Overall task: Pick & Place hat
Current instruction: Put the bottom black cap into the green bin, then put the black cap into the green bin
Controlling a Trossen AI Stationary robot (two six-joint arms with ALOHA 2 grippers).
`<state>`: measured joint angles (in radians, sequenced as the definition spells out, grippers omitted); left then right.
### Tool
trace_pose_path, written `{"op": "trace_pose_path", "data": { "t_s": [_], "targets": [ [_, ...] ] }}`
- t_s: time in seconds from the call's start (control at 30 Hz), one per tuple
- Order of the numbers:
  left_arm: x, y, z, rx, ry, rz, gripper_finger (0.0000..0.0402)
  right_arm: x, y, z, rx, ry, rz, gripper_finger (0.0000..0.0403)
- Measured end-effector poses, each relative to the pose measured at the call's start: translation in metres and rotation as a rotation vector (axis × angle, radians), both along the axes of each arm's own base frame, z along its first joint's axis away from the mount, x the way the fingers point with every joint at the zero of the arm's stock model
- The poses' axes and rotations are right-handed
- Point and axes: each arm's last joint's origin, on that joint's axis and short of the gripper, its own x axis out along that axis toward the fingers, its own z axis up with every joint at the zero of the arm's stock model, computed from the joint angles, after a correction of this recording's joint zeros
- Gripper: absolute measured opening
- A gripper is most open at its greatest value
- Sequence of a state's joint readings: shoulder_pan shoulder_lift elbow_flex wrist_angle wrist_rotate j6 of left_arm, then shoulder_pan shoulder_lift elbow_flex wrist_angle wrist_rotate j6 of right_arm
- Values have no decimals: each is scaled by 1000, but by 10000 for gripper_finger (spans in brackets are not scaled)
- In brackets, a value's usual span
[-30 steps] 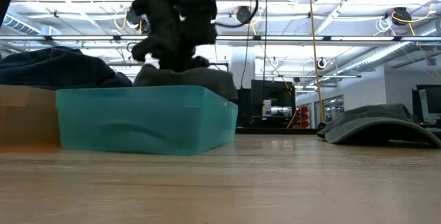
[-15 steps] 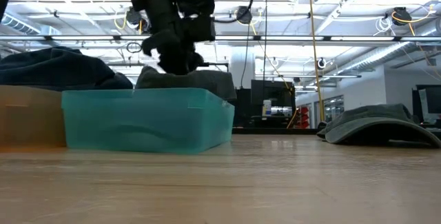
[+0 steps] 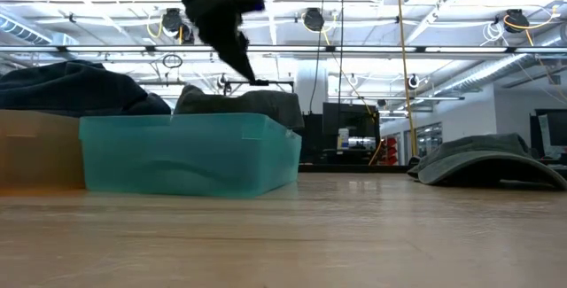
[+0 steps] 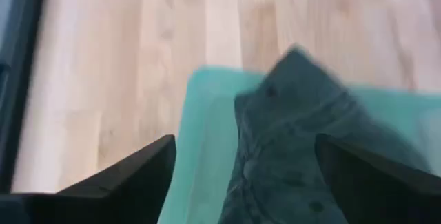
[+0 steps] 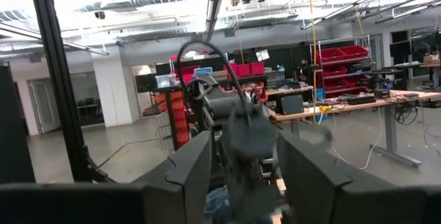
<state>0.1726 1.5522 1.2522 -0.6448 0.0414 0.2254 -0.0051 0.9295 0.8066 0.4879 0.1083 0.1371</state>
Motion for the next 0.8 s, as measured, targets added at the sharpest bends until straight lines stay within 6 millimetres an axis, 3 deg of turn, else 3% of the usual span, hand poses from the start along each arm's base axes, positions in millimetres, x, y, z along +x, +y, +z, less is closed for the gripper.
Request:
{"op": "trace_pose_path", "data": {
  "t_s": [0.33, 0.53, 0.8],
  "targets": [
    [-32, -8, 54, -15, -216, 5, 360, 0, 0, -1, 2, 6, 5, 155],
    [-44, -12, 76, -140, -347, 32, 352, 0, 0, -1, 14, 5, 9, 155],
    [-56, -20, 104, -321, -534, 8, 375, 0, -1, 1, 131, -24, 36, 163]
  ]
}}
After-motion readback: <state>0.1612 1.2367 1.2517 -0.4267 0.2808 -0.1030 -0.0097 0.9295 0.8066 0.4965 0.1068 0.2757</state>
